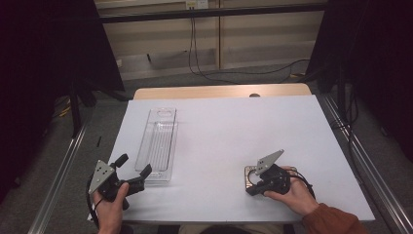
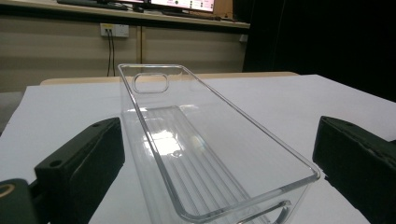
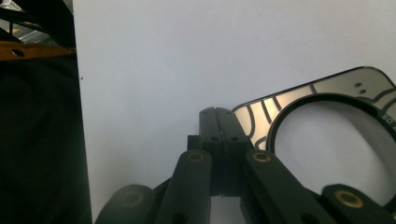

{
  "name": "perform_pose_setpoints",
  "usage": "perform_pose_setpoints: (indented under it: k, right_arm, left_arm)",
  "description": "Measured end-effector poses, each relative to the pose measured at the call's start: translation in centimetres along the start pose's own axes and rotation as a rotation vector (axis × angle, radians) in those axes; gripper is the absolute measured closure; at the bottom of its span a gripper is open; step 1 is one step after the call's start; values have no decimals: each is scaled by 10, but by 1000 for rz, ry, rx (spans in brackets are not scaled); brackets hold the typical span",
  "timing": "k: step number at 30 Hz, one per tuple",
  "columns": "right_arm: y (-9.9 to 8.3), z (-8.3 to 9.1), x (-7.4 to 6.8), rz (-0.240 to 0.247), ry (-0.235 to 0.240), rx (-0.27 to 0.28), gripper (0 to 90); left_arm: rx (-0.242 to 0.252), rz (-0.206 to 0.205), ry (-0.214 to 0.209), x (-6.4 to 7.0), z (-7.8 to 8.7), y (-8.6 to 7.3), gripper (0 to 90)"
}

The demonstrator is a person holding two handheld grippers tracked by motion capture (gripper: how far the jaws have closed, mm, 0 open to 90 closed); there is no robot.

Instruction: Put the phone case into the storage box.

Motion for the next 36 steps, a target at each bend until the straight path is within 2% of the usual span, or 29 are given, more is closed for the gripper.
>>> perform_pose_setpoints:
  k: [9,13,19,25,29,30,32,36]
  right_arm:
    - [5,-1,8,0,-8,23,900]
    - [8,-1,10,-4,-40,4,900]
    - [12,-1,18,-6,-61,13,900]
    - [16,-1,21,-47,-74,6,900]
    - [18,-1,26,-52,-70,17,900]
    - [18,-1,28,-47,-76,22,900]
    - [19,0,29,-67,-78,24,900]
    - [21,0,33,-59,-98,24,900]
  left_arm:
    - [-1,-3,-1,0,0,0,23]
    - [-2,-3,-4,0,-1,0,23]
    - [-3,-3,-13,2,-2,0,23]
    - [-8,-6,-9,1,-3,-1,23]
    - [-7,-7,-10,1,-4,-1,24]
    - [-7,-4,-14,1,-4,-1,23]
    - [-9,-8,-15,1,-4,-1,24]
    - [-8,-5,-17,3,-5,-1,24]
Point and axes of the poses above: each handheld gripper's, and its own axes: z roughly backward along the jaws, y roughly out of its top, x roughly to its right, the point moved 8 cm from there along -z, roughly forward along the jaws, and after that the axes turned 14 degrees about y, right-handed, at the moved point
